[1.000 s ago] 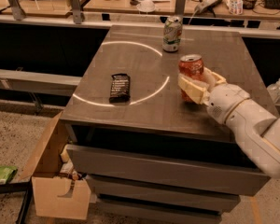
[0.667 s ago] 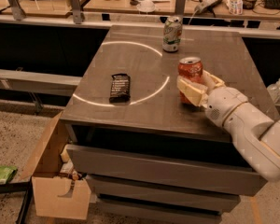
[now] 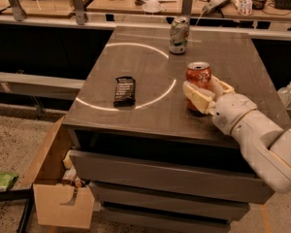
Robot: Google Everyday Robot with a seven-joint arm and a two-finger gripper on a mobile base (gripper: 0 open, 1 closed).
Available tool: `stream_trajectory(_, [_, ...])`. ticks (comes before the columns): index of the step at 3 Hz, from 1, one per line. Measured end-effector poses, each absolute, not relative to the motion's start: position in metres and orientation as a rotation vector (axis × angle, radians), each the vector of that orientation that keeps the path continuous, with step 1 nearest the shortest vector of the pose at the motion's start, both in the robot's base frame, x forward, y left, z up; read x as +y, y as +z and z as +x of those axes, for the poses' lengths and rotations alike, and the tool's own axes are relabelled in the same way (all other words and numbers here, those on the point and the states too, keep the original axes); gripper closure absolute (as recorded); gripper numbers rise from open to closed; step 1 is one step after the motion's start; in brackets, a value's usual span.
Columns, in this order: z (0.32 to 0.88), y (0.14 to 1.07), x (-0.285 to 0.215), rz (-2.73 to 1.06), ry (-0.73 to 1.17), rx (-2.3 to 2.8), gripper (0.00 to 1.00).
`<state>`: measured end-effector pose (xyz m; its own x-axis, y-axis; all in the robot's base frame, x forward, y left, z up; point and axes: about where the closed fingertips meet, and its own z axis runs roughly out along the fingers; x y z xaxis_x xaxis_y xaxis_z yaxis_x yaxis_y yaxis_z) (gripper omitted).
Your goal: Place coke can upright
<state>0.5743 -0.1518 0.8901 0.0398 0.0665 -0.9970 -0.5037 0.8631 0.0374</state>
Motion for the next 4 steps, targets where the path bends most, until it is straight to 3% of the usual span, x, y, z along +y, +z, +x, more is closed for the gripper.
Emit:
stream_trajectory(1, [0.573,0.889,-0.152,-0.363,0.451,1.48,0.0])
stream_trajectory(2, [0.568,0.89,-0.155,-0.35,0.446,1.492,0.0])
stream_trajectory(4, [0.471,0.869,-0.223,-0.178,0.275,1.762,0.0])
